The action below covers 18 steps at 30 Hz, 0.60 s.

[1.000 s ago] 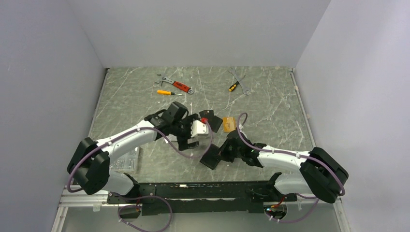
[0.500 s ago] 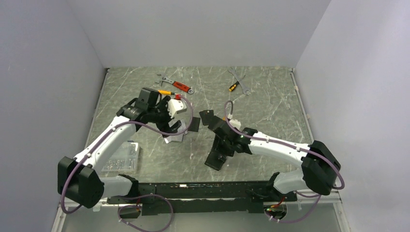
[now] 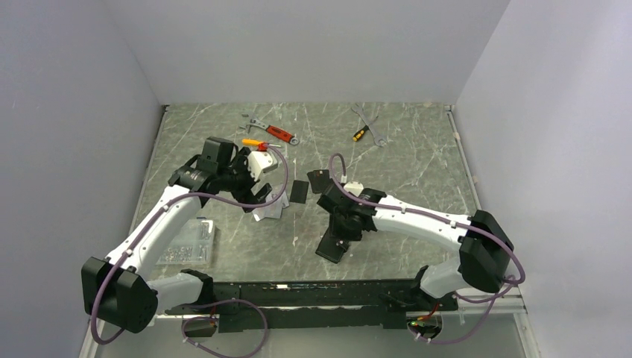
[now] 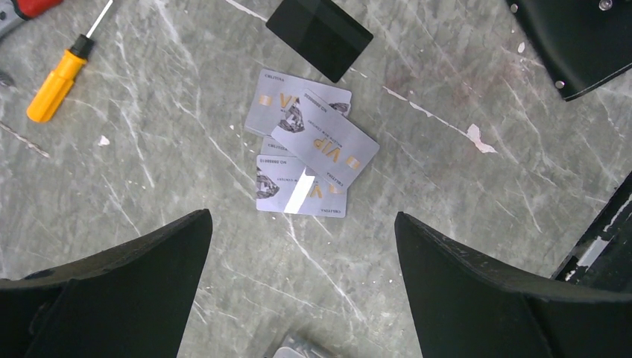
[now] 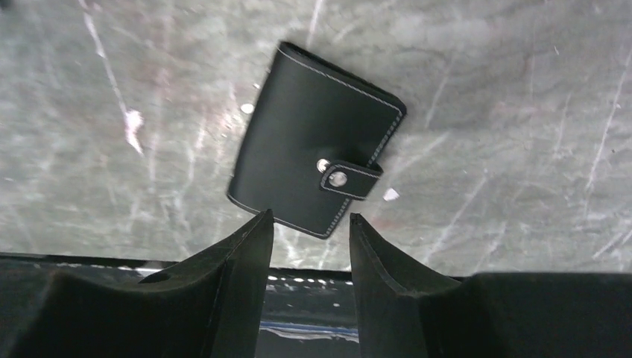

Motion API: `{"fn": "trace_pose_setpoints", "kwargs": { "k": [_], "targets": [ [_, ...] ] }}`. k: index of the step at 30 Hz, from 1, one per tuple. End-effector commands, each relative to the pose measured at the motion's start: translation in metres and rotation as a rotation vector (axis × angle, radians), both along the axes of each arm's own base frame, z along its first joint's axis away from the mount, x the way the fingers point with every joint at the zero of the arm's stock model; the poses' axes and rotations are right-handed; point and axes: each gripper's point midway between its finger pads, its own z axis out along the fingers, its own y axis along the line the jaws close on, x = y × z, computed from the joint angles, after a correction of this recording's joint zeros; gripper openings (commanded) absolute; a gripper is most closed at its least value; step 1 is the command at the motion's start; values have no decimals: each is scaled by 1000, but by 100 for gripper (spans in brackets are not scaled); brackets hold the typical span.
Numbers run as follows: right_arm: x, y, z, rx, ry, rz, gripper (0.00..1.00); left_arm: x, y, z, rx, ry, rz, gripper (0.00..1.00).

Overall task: Put the credit cards into the card holder
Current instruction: Close the card holder at the center of the board.

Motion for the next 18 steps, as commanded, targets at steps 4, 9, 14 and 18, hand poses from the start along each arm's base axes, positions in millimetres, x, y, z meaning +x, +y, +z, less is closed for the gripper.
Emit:
{"fn": "trace_pose_setpoints", "kwargs": {
  "k": [4, 9, 14, 18],
  "targets": [
    [-16, -14, -11, -87, 65, 9, 48, -6, -4, -4, -40, 9, -7, 99],
    [-14, -17, -23, -132, 77, -5, 48, -8, -6, -9, -52, 14, -11, 99],
    [-7, -11, -29, -144, 75, -11, 46, -10, -5, -17, -41, 16, -21, 99],
    [-2, -8, -32, -169, 73, -4, 41, -10, -5, -18, -40, 9, -26, 99]
  ]
}}
